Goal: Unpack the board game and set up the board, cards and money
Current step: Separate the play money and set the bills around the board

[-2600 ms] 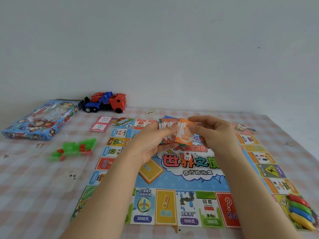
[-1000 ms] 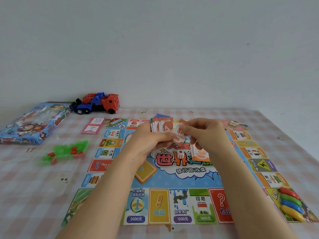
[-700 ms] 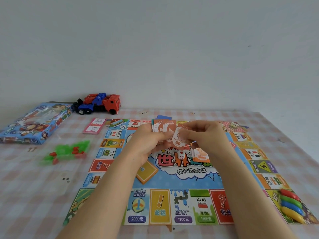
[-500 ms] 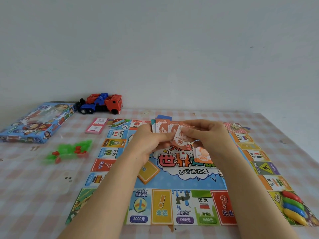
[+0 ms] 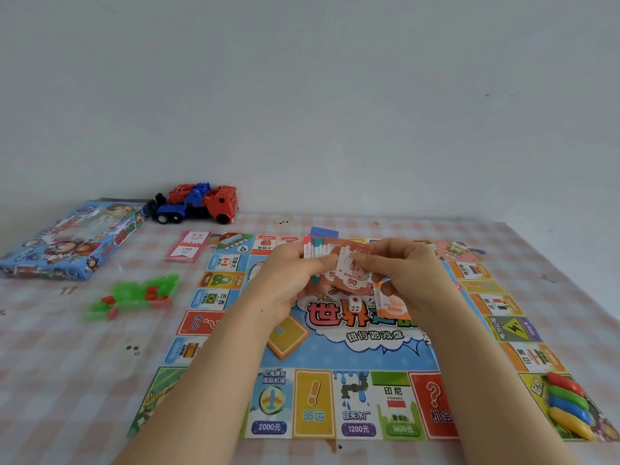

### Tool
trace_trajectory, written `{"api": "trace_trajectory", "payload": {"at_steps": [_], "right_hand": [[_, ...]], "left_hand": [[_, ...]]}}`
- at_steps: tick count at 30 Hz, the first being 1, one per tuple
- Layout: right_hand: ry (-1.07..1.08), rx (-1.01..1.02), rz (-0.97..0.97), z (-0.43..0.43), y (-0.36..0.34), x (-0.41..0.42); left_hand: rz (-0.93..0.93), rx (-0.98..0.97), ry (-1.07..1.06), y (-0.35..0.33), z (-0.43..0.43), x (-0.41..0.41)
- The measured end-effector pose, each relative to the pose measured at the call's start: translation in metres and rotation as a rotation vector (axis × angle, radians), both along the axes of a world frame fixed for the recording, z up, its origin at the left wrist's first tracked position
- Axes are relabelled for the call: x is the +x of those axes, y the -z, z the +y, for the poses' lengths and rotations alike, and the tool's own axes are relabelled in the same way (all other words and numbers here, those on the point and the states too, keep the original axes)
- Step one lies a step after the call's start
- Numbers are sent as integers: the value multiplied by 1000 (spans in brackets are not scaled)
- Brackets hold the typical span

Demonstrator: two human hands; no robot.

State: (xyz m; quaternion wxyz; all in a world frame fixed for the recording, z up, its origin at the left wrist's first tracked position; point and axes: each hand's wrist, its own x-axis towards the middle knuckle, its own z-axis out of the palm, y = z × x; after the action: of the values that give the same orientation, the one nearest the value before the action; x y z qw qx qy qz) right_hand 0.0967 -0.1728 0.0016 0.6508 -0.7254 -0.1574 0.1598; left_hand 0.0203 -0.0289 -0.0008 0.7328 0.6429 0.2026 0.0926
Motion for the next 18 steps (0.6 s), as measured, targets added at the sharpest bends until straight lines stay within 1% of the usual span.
{"api": "trace_trajectory", "payload": {"at_steps": [4,7,12,14,16,17,18], "right_hand": [[-19,35,29,2,-1,-1],[-10,15,35,2,-1,-1],[13,-26,21,1,1,1],[24,-22,21,1,1,2],[36,-12,24,1,1,2],[37,-4,26,1,1,2],[33,5,29,1,1,2]], "left_hand": [[-5,85,-47,1,0,0],[-1,149,-71,1,-2,0],[9,167,-87,2,0,0],[-2,123,-81,2,1,1],[-27,13,-61,-1,0,1],[-34,-2,-56,-1,0,1],[-32,23,-59,-1,0,1]]}}
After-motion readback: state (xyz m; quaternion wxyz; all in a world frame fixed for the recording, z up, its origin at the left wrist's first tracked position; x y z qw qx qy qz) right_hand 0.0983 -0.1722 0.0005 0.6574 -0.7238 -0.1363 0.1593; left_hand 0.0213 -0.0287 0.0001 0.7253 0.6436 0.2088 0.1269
